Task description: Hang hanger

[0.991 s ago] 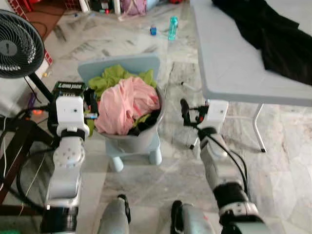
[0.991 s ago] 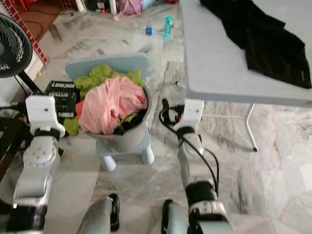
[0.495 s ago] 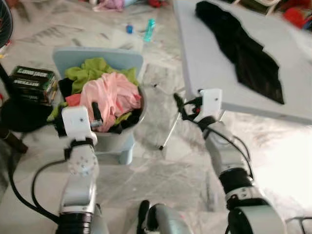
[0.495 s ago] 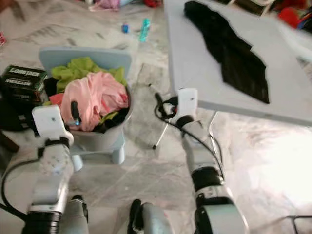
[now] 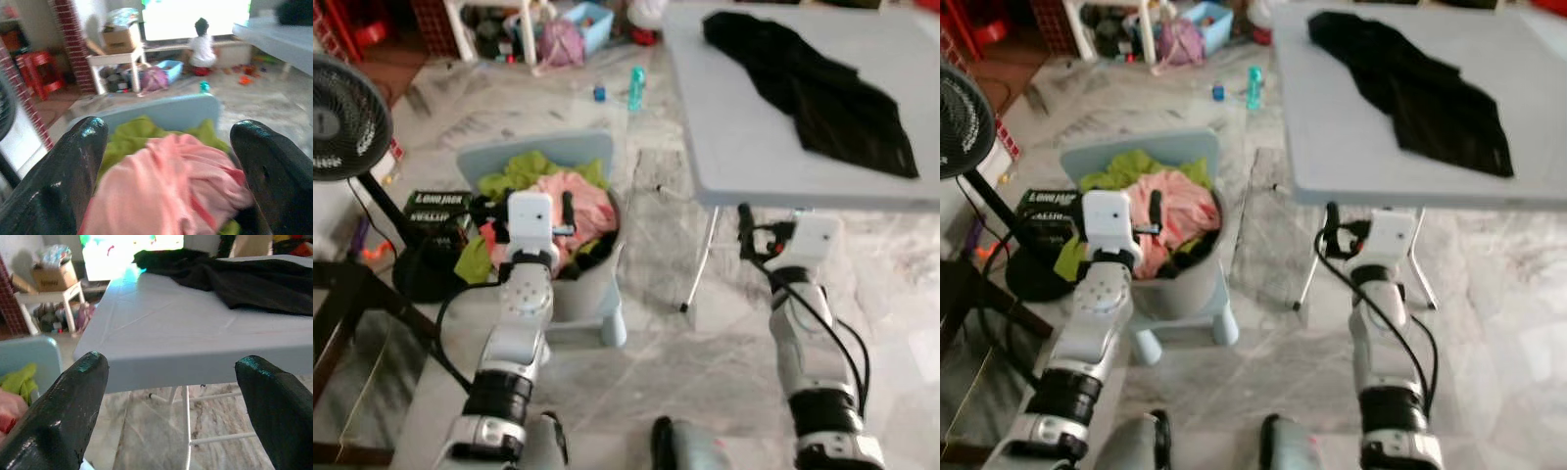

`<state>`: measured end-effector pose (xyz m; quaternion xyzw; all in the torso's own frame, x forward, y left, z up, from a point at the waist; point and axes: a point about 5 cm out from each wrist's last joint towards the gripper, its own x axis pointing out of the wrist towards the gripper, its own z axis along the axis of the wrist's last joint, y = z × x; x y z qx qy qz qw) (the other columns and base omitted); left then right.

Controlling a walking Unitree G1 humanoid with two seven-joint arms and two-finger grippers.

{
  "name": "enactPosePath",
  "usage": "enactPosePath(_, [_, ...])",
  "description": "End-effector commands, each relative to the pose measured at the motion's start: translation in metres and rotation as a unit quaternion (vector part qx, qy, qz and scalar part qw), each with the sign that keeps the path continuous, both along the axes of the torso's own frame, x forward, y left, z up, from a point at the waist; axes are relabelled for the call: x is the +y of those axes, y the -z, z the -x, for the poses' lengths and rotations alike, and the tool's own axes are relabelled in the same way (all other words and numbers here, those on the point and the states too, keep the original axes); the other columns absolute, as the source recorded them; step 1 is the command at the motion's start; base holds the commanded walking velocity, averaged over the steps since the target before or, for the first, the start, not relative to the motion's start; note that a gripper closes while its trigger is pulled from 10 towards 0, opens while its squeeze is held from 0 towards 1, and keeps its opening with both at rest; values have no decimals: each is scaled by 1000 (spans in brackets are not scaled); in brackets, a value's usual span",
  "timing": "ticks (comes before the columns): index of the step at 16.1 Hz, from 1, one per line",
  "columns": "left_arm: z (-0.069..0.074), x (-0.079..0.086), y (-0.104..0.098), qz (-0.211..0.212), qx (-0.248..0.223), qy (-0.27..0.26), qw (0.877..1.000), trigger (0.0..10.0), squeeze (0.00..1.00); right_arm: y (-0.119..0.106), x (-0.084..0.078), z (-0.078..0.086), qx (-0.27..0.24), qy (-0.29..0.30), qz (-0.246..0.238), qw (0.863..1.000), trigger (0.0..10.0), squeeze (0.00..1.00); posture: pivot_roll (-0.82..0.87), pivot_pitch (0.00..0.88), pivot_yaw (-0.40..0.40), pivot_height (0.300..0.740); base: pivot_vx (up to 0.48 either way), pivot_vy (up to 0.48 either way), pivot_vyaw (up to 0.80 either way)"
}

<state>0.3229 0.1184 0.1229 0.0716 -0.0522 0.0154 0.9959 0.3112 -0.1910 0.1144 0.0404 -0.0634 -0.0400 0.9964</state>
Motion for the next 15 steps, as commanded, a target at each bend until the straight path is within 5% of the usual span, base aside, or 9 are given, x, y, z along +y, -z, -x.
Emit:
enactPosePath(1, [2, 8, 5, -20, 15, 2, 1000, 10000, 0, -2, 7, 3, -12, 3, -10, 1000, 10000, 0, -92, 165, 84, 740, 0, 0, 0])
enactPosePath(4, [-2, 31, 12, -54, 14, -21, 998, 10000, 0, 17, 14, 22, 10, 34, -32, 999, 10000, 0, -95, 161, 105, 740, 0, 0, 0])
enactPosePath(7, [-7, 35, -2, -56, -17, -52, 997, 10000, 0, 21, 26, 5, 29, -23, -30, 999, 10000, 0, 11, 109, 46, 740, 0, 0, 0])
enactPosePath(10, [-6, 39, -11, -53, -29, -70, 996, 10000, 0, 4, 37, -18, 2, -32, -54, 998, 10000, 0, 67, 108, 84, 740, 0, 0, 0])
enactPosePath(15, [1, 32, 4, -72, -26, -21, 997, 10000, 0, 10, 28, 1, -17, -9, -36, 999, 10000, 0, -10, 61, 98, 740, 0, 0, 0])
